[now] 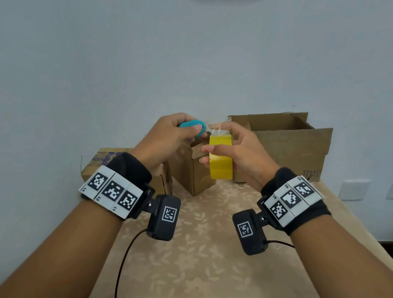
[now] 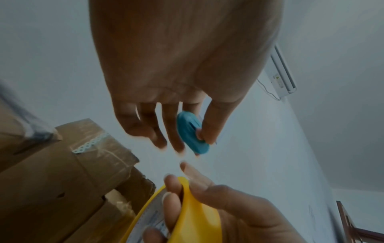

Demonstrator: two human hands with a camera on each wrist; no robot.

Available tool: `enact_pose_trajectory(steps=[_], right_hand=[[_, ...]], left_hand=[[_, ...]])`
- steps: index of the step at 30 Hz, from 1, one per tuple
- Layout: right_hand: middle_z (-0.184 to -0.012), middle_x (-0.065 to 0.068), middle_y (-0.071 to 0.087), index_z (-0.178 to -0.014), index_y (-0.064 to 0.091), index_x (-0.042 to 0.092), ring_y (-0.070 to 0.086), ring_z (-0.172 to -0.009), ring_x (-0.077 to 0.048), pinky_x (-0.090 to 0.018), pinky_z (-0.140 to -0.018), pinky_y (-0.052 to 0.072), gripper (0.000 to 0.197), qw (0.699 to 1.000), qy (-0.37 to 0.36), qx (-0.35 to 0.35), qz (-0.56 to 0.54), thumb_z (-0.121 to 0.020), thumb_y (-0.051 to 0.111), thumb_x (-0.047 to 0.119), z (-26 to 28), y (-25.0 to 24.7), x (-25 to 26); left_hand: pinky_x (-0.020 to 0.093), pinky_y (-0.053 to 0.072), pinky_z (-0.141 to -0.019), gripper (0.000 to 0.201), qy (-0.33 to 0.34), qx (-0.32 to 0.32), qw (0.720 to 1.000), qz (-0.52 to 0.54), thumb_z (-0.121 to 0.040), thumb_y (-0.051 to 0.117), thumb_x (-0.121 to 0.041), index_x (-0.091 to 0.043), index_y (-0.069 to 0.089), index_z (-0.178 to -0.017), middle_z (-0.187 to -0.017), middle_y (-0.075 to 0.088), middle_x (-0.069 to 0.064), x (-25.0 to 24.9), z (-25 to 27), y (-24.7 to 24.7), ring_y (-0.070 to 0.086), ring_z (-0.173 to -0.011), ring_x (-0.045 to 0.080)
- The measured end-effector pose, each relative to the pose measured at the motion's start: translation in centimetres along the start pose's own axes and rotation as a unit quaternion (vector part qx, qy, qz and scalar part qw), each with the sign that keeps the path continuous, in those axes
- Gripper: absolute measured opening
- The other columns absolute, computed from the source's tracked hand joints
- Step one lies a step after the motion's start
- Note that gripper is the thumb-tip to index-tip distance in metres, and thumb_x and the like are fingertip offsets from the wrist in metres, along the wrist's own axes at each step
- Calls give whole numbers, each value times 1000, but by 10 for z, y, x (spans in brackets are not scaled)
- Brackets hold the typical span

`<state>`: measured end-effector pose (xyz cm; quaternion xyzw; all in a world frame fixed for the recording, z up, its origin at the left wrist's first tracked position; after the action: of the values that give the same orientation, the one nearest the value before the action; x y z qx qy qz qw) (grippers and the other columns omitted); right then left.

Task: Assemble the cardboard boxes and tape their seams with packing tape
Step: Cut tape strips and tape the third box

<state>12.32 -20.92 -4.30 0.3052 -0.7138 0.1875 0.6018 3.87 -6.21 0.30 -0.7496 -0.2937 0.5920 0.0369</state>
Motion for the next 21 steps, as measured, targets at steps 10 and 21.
enact_pose_trajectory(steps=[10, 21], right_hand=[[-103, -25, 76, -133, 58, 13, 75, -96, -43, -63, -97, 54, 53, 1000, 2, -14, -9, -87, 73, -9, 0, 0, -2], [-105, -25, 76, -133, 58, 11, 76, -89, -39, -60, -96, 56, 53, 1000, -6, -15, -17, -87, 74, -8, -2, -3, -5]], left_hand=[[18, 44, -48, 23, -44, -44, 996, 62, -94, 74, -21, -8, 60, -107, -100, 76, 18, 6, -2, -6, 72, -69, 19], [33, 62, -82, 30, -24, -39, 993, 105, -81, 84, -12, 1, 70, -104, -107, 75, 20, 6, -2, -6, 76, -95, 26]])
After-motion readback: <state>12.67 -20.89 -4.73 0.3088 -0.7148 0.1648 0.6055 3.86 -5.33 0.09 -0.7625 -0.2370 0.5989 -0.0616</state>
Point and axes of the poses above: each hand's wrist, its own z-axis away from the middle knuckle, its own y-axis out of the palm, x = y × z, the point moved 4 cm from there along -z, towards the middle knuckle
